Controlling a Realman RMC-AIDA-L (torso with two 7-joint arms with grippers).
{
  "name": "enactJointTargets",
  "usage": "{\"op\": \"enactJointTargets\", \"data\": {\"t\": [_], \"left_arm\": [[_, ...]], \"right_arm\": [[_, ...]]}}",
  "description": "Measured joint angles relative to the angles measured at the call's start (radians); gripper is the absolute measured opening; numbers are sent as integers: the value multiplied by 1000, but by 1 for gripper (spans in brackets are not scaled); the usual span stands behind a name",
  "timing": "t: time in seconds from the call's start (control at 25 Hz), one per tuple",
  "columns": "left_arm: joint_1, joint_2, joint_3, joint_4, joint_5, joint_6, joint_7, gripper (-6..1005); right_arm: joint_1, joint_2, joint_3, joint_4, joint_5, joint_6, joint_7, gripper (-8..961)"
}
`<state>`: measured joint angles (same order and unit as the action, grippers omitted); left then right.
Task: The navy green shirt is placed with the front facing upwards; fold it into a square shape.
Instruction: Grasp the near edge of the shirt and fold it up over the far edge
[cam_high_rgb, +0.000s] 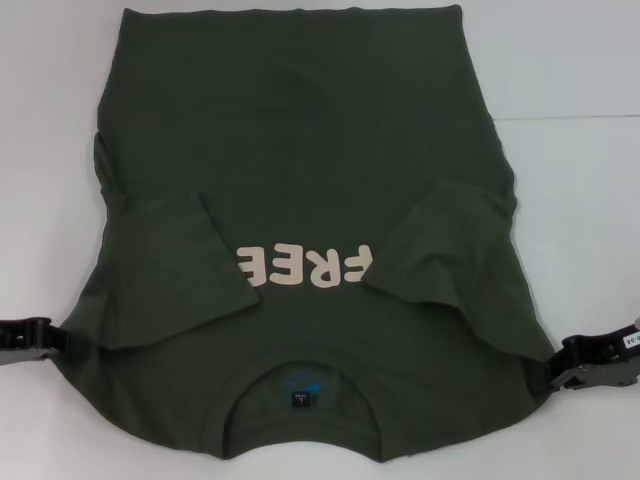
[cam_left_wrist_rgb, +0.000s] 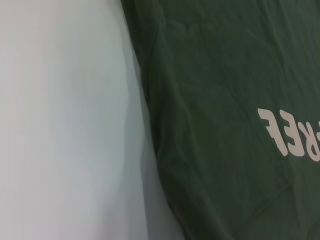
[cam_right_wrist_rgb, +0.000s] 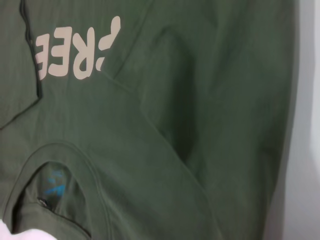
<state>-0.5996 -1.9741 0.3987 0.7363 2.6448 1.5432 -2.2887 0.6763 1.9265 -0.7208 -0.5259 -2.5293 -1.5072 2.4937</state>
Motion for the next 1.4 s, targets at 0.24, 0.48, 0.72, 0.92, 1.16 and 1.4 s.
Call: {"op": "enactJointTargets", "data": {"t": [0.24,0.48,0.72,0.92,1.16,1.4], "left_arm": [[5,1,-2,0,-22,1,1,29],[11,3,-22,0,-22,19,10,29],[22,13,-69,5,-17,93,35,29],[32,23,-120,3,-8,166,65,29],[59,22,-122,16,21,256,75,29],[88,13,-129,23,54,369,112,29]], "right_arm": [[-11,-5,68,0,15,-29,-71,44],[-47,-15,168,0,40,-81,-189,44],[-84,-25,197,-3,60,-154,-286,45],[-103,-28,205,-3,59,-207,-337,45],[-128,-34,196,-5,56,-285,-384,45],[-156,-42,193,-5,53,-343,-411,45]]}}
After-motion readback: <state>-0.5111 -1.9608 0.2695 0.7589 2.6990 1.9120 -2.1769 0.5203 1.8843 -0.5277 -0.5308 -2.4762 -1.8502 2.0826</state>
